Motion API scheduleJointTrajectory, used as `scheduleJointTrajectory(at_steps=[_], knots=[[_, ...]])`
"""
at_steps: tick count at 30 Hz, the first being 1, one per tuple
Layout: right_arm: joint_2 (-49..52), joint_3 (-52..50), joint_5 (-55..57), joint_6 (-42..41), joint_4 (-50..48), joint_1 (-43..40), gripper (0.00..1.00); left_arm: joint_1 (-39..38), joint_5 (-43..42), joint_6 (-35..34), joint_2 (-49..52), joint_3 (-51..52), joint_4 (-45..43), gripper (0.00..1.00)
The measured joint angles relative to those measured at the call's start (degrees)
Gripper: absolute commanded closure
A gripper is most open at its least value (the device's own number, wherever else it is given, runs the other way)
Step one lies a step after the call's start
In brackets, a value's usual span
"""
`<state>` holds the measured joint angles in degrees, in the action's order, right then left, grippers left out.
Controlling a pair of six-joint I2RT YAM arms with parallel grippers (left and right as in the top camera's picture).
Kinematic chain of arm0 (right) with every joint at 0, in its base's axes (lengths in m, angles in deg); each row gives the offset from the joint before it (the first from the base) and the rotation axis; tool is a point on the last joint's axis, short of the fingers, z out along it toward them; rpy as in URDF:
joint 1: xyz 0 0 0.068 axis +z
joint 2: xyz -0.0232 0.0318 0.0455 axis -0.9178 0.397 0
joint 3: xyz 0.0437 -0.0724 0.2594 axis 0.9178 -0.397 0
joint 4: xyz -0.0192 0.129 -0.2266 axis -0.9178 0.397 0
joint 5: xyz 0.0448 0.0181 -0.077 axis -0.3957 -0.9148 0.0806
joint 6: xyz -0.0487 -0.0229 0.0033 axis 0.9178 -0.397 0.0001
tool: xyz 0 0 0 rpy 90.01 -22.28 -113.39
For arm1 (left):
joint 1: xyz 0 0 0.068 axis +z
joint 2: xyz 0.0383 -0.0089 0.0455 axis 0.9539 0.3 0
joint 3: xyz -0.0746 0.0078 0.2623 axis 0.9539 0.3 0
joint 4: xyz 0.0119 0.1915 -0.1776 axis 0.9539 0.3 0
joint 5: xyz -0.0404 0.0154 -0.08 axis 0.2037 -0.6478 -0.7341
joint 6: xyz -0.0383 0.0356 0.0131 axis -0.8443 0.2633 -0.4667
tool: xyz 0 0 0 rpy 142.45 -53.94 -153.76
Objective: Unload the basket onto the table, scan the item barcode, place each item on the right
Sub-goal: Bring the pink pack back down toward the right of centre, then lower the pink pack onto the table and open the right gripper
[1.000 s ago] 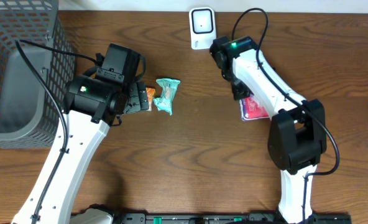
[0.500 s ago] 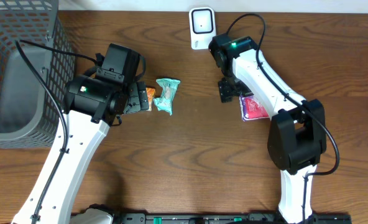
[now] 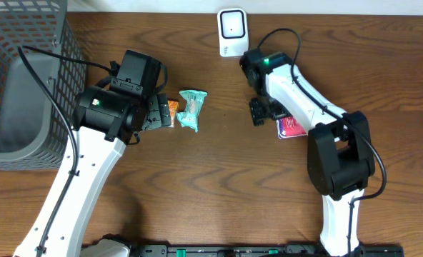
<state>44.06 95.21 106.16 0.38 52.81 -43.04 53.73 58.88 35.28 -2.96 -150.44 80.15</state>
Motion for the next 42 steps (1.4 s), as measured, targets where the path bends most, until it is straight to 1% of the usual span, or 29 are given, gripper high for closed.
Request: scheduleJointTrajectory(at_steps=[1,2,3,6,8,9,12,13,18,24,31,36,37,38,39,40,41,42], knots=[[0.0,-1.0,0.4,0.0,-0.7,0.0,0.26,0.0,0.0,0.0,0.0,0.0,0.0,0.02],[0.0,-1.9,0.8,-0.1,-1.3,0.0,0.29,0.0,0.0,0.0,0.0,0.0,0.0,0.02],[0.0,-2.7,1.3,0.0,-2.0,0.0,0.34,0.0,0.0,0.0,0.0,0.0,0.0,0.02],[0.0,-3.7,2.9,-0.3,-2.9,0.0,0.70,0.0,0.0,0.0,0.0,0.0,0.0,0.02],[0.0,-3.8,4.0,-0.6,-2.9,0.0,0.82,0.0,0.0,0.0,0.0,0.0,0.0,0.03],[0.0,-3.8,4.5,-0.7,-2.8,-0.1,0.84,0.0,0.0,0.0,0.0,0.0,0.0,0.02],[0.0,-3.6,4.5,-0.5,-1.8,-0.1,0.99,0.0,0.0,0.0,0.0,0.0,0.0,0.02],[0.0,-3.3,4.3,-0.6,-1.3,-0.1,0.99,0.0,0.0,0.0,0.0,0.0,0.0,0.02],[0.0,2.3,-0.8,-0.2,4.3,-0.5,0.99,0.0,0.0,0.0,0.0,0.0,0.0,0.02],[0.0,8.6,-9.3,2.9,6.0,-2.5,0.99,0.0,0.0,0.0,0.0,0.0,0.0,0.02],[0.0,8.9,-19.5,7.1,5.9,-6.1,0.99,0.0,0.0,0.0,0.0,0.0,0.0,0.02],[0.0,8.9,-22.1,8.0,5.9,-8.6,0.99,0.0,0.0,0.0,0.0,0.0,0.0,0.02],[0.0,8.9,-22.3,8.0,5.9,-8.9,0.96,0.0,0.0,0.0,0.0,0.0,0.0,0.02],[0.0,8.9,-22.4,8.1,5.9,-9.2,0.61,0.0,0.0,0.0,0.0,0.0,0.0,0.02],[0.0,8.9,-22.4,8.4,5.9,-9.4,0.50,0.0,0.0,0.0,0.0,0.0,0.0,0.02],[0.0,8.9,-22.1,8.4,5.9,-9.4,0.41,0.0,0.0,0.0,0.0,0.0,0.0,0.02],[0.0,8.9,-21.2,8.5,6.2,-9.2,0.35,0.0,0.0,0.0,0.0,0.0,0.0,0.02],[0.0,8.9,-20.4,8.4,6.4,-9.2,0.32,0.0,0.0,0.0,0.0,0.0,0.0,0.02]])
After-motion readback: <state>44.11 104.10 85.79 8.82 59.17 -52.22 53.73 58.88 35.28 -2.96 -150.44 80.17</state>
